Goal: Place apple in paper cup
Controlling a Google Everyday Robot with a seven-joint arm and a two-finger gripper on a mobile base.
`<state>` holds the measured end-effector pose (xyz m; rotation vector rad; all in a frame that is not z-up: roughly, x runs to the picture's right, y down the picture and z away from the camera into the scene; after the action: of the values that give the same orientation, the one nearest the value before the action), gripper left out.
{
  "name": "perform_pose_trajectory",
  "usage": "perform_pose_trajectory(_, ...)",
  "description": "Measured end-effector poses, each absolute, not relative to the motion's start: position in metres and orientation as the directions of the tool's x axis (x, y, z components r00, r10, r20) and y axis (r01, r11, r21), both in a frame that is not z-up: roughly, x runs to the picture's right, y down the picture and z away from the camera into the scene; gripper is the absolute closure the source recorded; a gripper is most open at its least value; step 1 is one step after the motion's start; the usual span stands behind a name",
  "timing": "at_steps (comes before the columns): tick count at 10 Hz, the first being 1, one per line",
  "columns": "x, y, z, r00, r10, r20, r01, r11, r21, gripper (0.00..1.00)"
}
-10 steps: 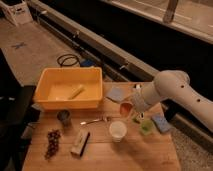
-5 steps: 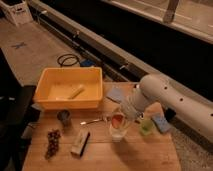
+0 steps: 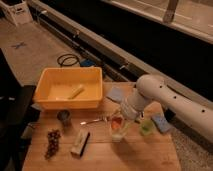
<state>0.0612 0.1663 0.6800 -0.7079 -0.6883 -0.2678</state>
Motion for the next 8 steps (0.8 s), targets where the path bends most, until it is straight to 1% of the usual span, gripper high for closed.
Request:
perform_pose_trajectory(1,0.062,0.167,0.683,0.751,0.007,0.66,0.446,0.732,-0.515,0.23)
perform_pose_trajectory(5,0.067,0.165,0.693,0.767,0.0,0.642,0.444,0.721,-0.531,0.23)
perform_pose_trajectory(8,0.103,0.14,0.708,0.833,-0.027,0.552,0.38,0.754,-0.536,0.23)
